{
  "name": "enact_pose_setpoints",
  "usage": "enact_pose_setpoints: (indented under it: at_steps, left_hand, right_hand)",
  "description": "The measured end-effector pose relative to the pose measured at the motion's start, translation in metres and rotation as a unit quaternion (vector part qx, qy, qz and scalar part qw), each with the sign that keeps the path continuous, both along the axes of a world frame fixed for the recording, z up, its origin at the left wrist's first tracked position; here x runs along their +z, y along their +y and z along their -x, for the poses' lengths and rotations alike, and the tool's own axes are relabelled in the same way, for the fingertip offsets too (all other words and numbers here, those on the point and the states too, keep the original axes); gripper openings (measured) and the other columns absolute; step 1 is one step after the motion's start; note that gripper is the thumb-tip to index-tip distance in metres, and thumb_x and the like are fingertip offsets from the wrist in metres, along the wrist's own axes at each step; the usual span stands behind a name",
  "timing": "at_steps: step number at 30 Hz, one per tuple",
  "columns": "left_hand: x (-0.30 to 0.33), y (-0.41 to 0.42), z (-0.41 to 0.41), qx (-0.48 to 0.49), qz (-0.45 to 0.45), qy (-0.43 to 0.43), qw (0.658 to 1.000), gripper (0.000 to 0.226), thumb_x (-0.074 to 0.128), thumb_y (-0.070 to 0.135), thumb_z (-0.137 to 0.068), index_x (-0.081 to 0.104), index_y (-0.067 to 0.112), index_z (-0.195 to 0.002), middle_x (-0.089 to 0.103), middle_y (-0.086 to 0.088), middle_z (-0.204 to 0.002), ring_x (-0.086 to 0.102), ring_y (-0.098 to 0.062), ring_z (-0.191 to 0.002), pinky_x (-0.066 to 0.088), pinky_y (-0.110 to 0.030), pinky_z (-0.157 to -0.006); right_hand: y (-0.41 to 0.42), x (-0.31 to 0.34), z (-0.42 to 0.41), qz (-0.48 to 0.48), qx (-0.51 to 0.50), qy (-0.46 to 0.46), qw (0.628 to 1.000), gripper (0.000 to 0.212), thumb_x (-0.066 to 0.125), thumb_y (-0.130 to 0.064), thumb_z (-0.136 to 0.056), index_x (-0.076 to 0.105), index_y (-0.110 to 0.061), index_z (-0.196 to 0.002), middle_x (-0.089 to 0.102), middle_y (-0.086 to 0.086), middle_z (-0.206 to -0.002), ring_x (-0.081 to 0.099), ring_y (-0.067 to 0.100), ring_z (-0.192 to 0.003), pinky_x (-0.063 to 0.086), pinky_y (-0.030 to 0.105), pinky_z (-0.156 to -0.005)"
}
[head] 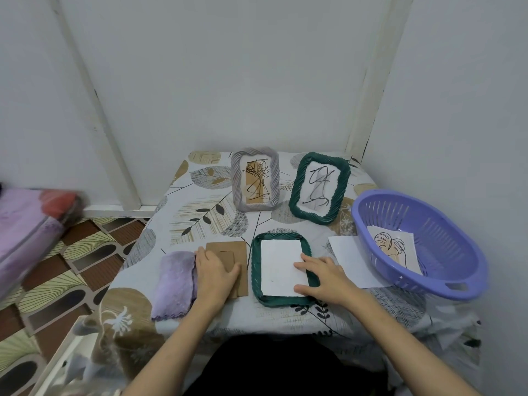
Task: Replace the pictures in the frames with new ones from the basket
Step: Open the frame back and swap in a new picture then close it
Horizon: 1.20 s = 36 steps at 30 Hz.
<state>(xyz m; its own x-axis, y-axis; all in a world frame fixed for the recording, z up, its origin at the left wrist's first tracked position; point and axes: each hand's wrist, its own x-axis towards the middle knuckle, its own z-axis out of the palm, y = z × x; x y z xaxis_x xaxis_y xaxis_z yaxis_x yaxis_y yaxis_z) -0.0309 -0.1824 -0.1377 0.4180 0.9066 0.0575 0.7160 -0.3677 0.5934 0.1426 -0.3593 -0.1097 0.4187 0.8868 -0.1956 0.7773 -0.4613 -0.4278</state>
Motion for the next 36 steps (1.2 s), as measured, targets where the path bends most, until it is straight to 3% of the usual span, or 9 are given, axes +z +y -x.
enact_pose_setpoints:
  at_steps: [4,12,15,18,21,23,25,27,36]
  left_hand:
    - [0.002,-0.002,0.001,0.016,-0.002,-0.047,0.999,0.060,0.068,0.031,-0.076,0.045,-0.012,-0.110,0.043,-0.032,-0.128,0.036,-0.041,-0.124,0.032,-0.047,-0.106]
    - [0.034,0.003,-0.001,0.036,-0.037,-0.213,0.976,0.049,0.072,0.027,-0.075,0.047,-0.001,-0.107,0.042,-0.012,-0.126,0.046,-0.024,-0.112,0.039,-0.029,-0.094]
    - [0.045,0.001,-0.015,0.032,0.025,-0.246,0.968,0.045,0.074,0.034,-0.072,0.049,0.009,-0.101,0.049,-0.008,-0.116,0.051,-0.023,-0.104,0.044,-0.033,-0.089]
    - [0.058,-0.015,-0.034,0.001,0.124,-0.249,0.961,0.048,0.074,0.039,-0.071,0.052,0.011,-0.103,0.054,-0.003,-0.109,0.054,-0.019,-0.099,0.043,-0.030,-0.083]
    - [0.063,-0.030,-0.054,-0.064,0.173,-0.238,0.954,0.049,0.071,0.041,-0.075,0.055,0.011,-0.109,0.057,-0.001,-0.109,0.055,-0.017,-0.098,0.042,-0.027,-0.081]
    - [0.063,-0.031,-0.061,-0.106,0.190,-0.242,0.945,0.043,0.067,0.035,-0.080,0.058,0.010,-0.113,0.060,-0.007,-0.118,0.058,-0.022,-0.104,0.048,-0.034,-0.090]
    - [0.064,-0.028,-0.059,-0.142,0.214,-0.235,0.937,0.047,0.065,0.023,-0.083,0.052,0.006,-0.125,0.055,-0.009,-0.128,0.057,-0.023,-0.109,0.047,-0.038,-0.098]
    - [0.062,-0.023,-0.053,-0.182,0.213,-0.211,0.937,0.053,0.066,0.014,-0.083,0.045,0.004,-0.131,0.053,-0.010,-0.131,0.055,-0.021,-0.112,0.044,-0.035,-0.101]
    - [0.036,-0.007,-0.038,-0.219,0.170,-0.088,0.957,0.064,0.077,0.012,-0.070,0.053,0.017,-0.129,0.052,-0.004,-0.135,0.042,-0.018,-0.129,0.029,-0.023,-0.102]
  right_hand:
    - [0.000,-0.001,0.000,-0.003,-0.002,0.001,1.000,0.061,0.057,-0.052,-0.082,0.036,-0.036,-0.137,0.018,-0.014,-0.154,0.016,0.019,-0.138,0.018,0.044,-0.110]
    - [0.001,0.002,-0.003,0.002,-0.001,0.003,1.000,0.061,0.059,-0.052,-0.081,0.037,-0.037,-0.136,0.021,-0.015,-0.152,0.016,0.018,-0.138,0.018,0.045,-0.110]
    - [0.003,0.008,-0.002,-0.102,-0.025,0.040,0.994,0.057,0.060,-0.045,-0.083,0.040,-0.033,-0.135,0.035,-0.013,-0.146,0.029,0.013,-0.133,0.028,0.038,-0.107]
    - [0.013,0.031,0.009,-0.257,-0.122,0.218,0.934,0.045,0.057,-0.030,-0.089,0.046,-0.021,-0.132,0.058,-0.002,-0.119,0.056,0.011,-0.095,0.045,0.021,-0.079]
    - [0.023,0.052,0.014,-0.325,-0.163,0.368,0.856,0.040,0.060,-0.021,-0.087,0.045,-0.025,-0.124,0.067,0.005,-0.094,0.062,0.012,-0.067,0.050,0.024,-0.058]
    - [0.024,0.055,0.008,-0.336,-0.179,0.325,0.866,0.048,0.068,-0.013,-0.081,0.049,-0.023,-0.123,0.066,0.002,-0.086,0.064,0.011,-0.069,0.054,0.028,-0.059]
    - [0.024,0.050,-0.001,-0.312,-0.220,0.254,0.888,0.057,0.073,-0.007,-0.075,0.051,-0.012,-0.128,0.065,0.002,-0.086,0.064,0.019,-0.082,0.056,0.040,-0.076]
    - [0.024,0.045,-0.002,-0.278,-0.251,0.248,0.893,0.061,0.072,-0.003,-0.073,0.050,-0.009,-0.130,0.064,0.002,-0.081,0.063,0.021,-0.085,0.053,0.045,-0.086]
    - [0.024,0.022,0.004,-0.214,-0.240,0.204,0.925,0.046,0.072,-0.005,-0.074,0.061,-0.014,-0.117,0.057,-0.005,-0.067,0.058,0.016,-0.074,0.052,0.033,-0.077]
